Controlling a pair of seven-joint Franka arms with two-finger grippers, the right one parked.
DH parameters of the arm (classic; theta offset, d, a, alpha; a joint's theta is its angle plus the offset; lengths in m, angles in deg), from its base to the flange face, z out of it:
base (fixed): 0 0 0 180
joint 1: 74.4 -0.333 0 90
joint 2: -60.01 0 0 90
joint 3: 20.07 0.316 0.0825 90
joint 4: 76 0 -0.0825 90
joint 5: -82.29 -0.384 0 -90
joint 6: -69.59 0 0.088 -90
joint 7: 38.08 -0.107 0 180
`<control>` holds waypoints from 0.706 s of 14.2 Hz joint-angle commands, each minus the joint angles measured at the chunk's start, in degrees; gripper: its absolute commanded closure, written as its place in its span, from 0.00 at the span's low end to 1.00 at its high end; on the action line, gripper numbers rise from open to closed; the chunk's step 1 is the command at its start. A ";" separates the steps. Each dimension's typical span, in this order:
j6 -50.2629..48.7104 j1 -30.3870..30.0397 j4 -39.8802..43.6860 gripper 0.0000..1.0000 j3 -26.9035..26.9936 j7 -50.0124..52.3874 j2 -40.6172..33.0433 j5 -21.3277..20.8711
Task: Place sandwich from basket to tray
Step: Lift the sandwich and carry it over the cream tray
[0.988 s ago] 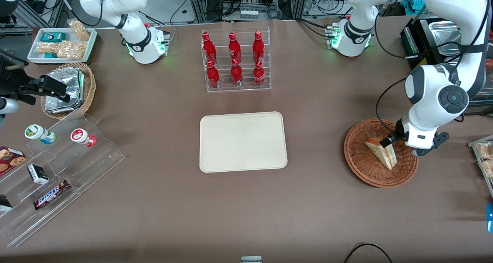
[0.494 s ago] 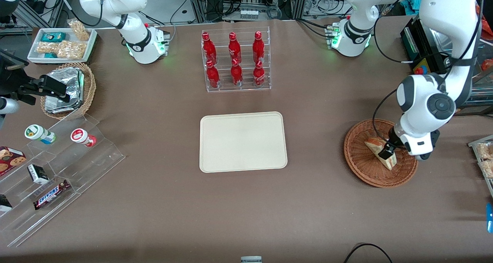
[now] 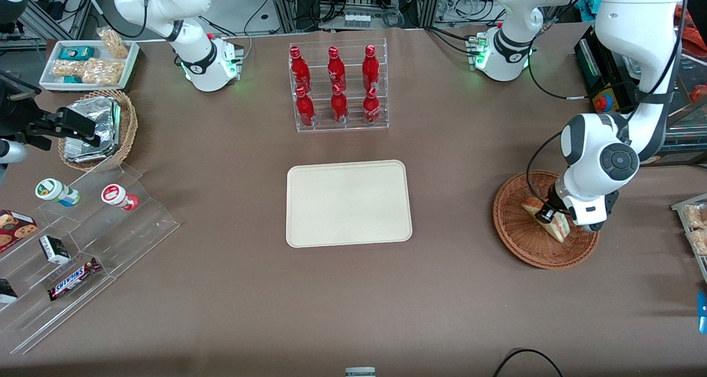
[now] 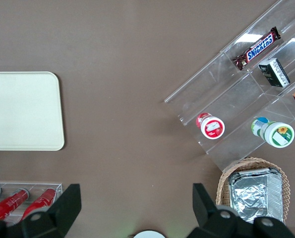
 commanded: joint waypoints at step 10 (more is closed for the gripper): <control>-20.67 21.27 18.89 0.91 -0.06 -25.75 3.17 0.85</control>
